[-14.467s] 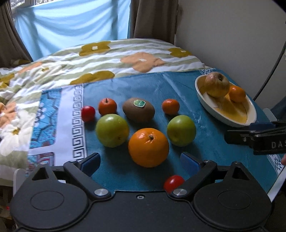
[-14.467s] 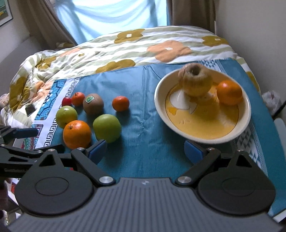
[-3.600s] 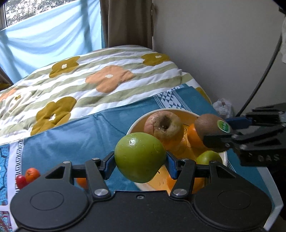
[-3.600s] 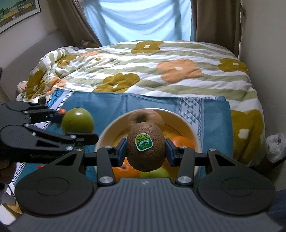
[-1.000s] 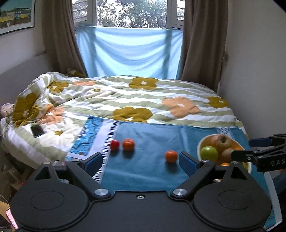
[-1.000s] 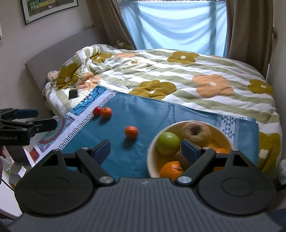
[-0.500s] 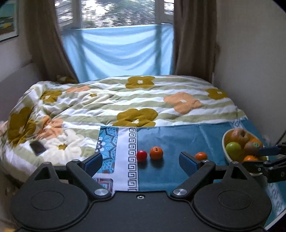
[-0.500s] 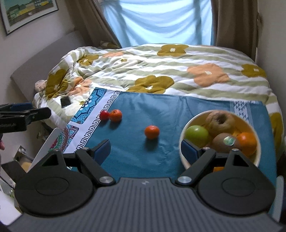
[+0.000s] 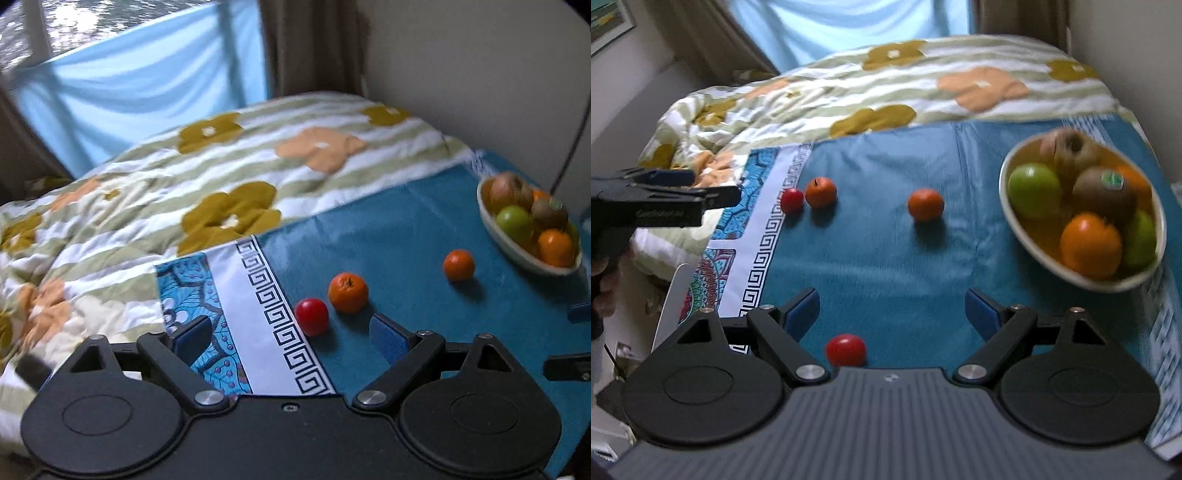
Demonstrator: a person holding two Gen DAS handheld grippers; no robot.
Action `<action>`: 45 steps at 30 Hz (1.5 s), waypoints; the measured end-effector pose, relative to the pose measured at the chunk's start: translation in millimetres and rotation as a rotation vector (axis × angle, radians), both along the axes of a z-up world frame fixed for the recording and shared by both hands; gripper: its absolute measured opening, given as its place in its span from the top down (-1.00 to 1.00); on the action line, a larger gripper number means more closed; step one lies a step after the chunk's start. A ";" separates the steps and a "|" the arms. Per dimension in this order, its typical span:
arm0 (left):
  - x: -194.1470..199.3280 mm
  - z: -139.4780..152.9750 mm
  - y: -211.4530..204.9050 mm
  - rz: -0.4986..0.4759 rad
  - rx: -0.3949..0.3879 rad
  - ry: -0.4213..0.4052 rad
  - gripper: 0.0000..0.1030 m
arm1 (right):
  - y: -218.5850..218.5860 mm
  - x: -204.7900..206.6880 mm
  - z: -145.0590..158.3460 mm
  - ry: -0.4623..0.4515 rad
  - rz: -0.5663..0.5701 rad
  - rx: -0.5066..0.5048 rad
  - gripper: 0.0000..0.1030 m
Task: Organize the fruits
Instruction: 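Grasp a red tomato with left gripper while right gripper grasps another red tomato, then carry both red tomatoes over the cream bowl with both grippers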
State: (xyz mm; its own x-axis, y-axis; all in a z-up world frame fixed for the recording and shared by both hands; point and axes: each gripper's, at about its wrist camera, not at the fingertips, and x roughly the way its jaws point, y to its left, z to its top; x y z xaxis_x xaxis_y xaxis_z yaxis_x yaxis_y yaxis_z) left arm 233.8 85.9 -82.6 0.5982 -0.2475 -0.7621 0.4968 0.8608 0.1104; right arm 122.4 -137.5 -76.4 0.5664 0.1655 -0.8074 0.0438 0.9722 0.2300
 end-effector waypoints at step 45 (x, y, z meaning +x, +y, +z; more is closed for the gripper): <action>27.2 -60.3 -9.6 -0.156 0.061 0.078 0.32 | 60.7 1.7 -48.0 0.141 -0.014 -0.074 0.06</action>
State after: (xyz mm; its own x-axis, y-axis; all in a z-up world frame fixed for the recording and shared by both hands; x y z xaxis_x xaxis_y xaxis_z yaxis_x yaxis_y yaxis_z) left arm 261.0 76.3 -142.8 0.4949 -0.2841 -0.8212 0.6326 0.7657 0.1163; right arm 124.1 -76.8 -124.4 0.4479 0.0957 -0.8889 0.0840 0.9853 0.1485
